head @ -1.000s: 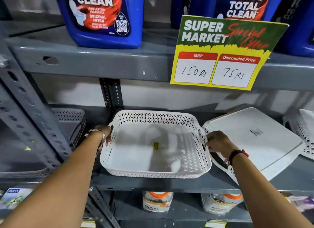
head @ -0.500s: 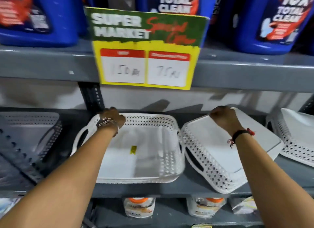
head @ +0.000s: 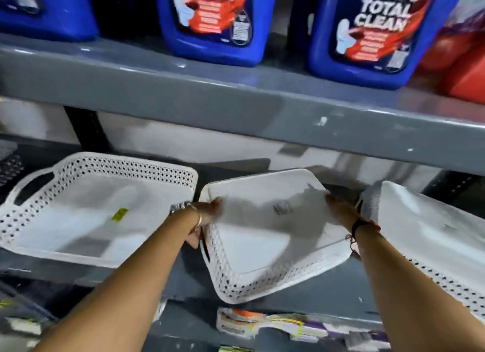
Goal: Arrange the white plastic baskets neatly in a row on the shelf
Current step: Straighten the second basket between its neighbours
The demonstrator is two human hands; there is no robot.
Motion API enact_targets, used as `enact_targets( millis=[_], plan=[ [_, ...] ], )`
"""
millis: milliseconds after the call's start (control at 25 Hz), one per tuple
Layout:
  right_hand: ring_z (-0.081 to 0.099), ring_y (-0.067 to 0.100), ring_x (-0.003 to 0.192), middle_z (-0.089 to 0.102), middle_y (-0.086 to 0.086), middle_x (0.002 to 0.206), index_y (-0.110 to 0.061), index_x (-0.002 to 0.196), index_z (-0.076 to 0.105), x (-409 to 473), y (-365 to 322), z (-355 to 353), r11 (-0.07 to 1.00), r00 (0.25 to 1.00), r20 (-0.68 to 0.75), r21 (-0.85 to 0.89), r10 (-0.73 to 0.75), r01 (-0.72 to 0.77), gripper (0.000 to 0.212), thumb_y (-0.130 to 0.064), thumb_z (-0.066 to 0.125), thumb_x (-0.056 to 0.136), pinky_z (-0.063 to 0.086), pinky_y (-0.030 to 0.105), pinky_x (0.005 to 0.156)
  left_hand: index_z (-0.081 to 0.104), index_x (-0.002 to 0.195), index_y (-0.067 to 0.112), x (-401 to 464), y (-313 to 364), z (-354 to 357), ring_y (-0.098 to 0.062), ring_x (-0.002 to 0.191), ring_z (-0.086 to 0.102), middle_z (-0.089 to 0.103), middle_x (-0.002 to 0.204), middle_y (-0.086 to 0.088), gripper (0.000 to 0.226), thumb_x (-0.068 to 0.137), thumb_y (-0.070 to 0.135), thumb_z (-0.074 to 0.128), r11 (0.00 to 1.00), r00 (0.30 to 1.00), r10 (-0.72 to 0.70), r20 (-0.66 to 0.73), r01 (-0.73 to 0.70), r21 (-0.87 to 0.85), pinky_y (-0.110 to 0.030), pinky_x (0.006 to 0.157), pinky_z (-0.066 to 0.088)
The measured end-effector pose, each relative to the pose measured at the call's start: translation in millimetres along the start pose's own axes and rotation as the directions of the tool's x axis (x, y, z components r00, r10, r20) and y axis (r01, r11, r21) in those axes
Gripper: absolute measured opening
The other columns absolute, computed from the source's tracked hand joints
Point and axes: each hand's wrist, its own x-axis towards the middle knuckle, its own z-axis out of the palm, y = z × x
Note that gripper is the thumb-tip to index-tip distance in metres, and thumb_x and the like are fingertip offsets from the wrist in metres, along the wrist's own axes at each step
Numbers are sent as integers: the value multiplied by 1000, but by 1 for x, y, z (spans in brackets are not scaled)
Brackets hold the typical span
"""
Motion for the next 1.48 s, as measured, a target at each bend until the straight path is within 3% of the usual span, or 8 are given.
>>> enact_targets(
  millis=[280, 520, 640, 720, 880, 1000, 1280, 1480],
  plan=[
    [48, 22, 117, 52, 7, 115, -12, 129, 46, -5, 11, -6, 794, 999, -52, 608, 16, 19, 41, -35, 35, 96, 34, 36, 105, 33, 143, 0, 8, 13, 22, -39, 136, 38, 43, 144, -25, 72, 97, 50, 8, 911, 986, 58, -156, -116, -397, -44, 113, 31],
    [64, 6, 58, 70, -9, 53, -21, 80, 67, -18, 10, -55, 446, 987, -160, 884, 13, 138, 51, -53, 29, 90, 53, 18, 56, 36, 142, 2, 7, 43, -28, -32, 135, 42, 41, 147, -19, 68, 95, 50, 21, 591, 889, 176, -424, -440, -677, -44, 108, 41],
    [60, 8, 44, 63, -7, 38, -18, 39, 65, -35, 22, -76, 522, 994, -52, 848, -98, 95, 63, -26, 33, 93, 47, 13, 43, 56, 120, 5, 14, 38, -47, -19, 62, 76, 73, 91, -23, 39, 92, 32, 50, 627, 923, 200, -328, -378, -682, -27, 52, 59],
    [58, 17, 54, 65, 2, 51, -16, 48, 64, -41, 41, -67, 750, 997, 40, 661, -72, 28, 44, -11, 47, 89, 46, 23, 53, 55, 120, -3, 10, 30, -40, -9, 23, 57, 75, 66, -17, 28, 96, 6, 44, 775, 944, 206, -257, -317, -546, -21, 35, 51],
    [55, 24, 64, 60, 15, 72, -5, 64, 60, -41, 79, -47, 920, 999, 37, 390, 34, -45, 18, 1, 61, 80, 49, 27, 60, 54, 63, -2, -2, 22, -29, -3, 12, 44, 51, 20, 1, 30, 92, -6, 49, 969, 956, 193, -220, -222, -113, -9, 20, 36],
    [52, 23, 64, 59, 15, 68, -7, 58, 60, -41, 90, -38, 971, 998, 59, 236, 31, -44, 23, -3, 63, 81, 40, 34, 67, 57, 69, -6, -2, 19, -27, -5, 12, 44, 46, 16, 3, 24, 92, -5, 49, 981, 964, 193, -181, -184, 65, -10, 19, 36],
    [60, 29, 86, 64, 22, 91, -9, 65, 60, -46, 91, -25, 980, 996, 72, 189, 46, -59, 20, -4, 59, 84, 51, 47, 92, 58, 62, -1, 21, 10, -19, -18, 32, 60, 56, 24, -7, 27, 87, 8, 60, 949, 962, 137, -235, -59, 311, -24, 45, 53],
    [65, 32, 94, 68, 23, 100, -10, 71, 61, -40, 91, -27, 987, 990, 135, 147, 48, -68, 13, -11, 62, 84, 51, 46, 95, 49, 130, -6, 40, 8, -13, -31, 116, 61, 60, 128, -20, 38, 93, 5, 49, 963, 964, 121, -236, -57, 263, -14, 43, 50]
  ],
)
